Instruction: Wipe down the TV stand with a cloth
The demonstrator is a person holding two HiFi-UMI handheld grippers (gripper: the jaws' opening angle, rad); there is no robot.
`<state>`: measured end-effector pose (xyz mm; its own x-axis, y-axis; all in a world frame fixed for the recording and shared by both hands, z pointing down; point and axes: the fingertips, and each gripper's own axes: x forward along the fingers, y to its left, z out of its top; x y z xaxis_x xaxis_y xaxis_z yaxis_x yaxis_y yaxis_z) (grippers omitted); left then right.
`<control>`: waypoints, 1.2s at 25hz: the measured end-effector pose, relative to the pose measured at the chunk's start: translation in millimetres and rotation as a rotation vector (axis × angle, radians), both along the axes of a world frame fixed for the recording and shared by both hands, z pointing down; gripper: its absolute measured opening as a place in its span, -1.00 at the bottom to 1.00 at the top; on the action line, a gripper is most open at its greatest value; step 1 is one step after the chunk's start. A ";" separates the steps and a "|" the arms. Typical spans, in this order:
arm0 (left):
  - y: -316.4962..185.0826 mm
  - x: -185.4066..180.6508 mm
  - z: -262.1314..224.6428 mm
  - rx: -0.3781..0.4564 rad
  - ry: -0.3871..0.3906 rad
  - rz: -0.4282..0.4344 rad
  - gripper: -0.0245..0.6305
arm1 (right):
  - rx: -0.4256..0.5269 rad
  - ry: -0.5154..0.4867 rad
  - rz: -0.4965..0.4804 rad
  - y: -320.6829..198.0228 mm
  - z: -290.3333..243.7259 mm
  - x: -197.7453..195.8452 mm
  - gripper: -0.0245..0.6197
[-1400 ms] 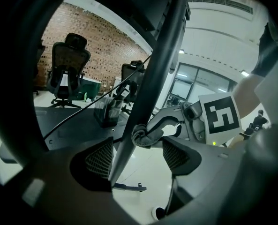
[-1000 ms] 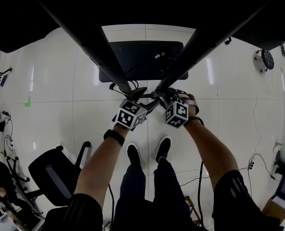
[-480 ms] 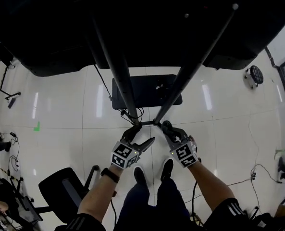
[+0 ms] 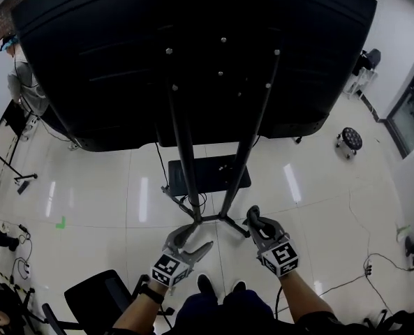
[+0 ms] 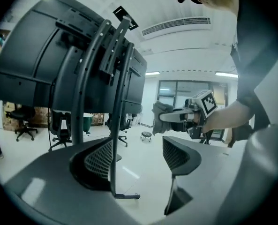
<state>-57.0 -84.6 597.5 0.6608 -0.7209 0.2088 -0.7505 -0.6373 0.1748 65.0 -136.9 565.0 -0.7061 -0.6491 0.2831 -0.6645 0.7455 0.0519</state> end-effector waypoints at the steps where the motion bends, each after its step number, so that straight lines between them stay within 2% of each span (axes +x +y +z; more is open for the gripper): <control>1: 11.4 -2.4 -7.6 0.018 -0.015 -0.006 0.16 | 0.004 -0.019 0.003 11.0 -10.7 4.0 -0.86; 7: 61.4 -3.3 -67.8 0.086 0.024 -0.089 0.16 | 0.079 -0.049 -0.029 70.2 -64.4 34.7 -0.86; 13: 126.6 36.3 -115.6 0.124 0.093 -0.140 0.16 | 0.137 -0.078 -0.108 145.5 -99.9 64.5 -0.86; 19: 194.0 75.2 -121.6 0.116 0.123 -0.183 0.16 | 0.086 -0.193 -0.166 214.9 -119.4 101.8 -0.86; 24: 239.3 86.6 -125.5 0.115 0.107 -0.192 0.16 | 0.086 -0.188 -0.194 253.5 -124.4 115.8 -0.86; 30: 259.1 80.3 -139.2 0.164 0.113 -0.193 0.16 | 0.121 -0.190 -0.203 275.1 -136.2 109.6 -0.86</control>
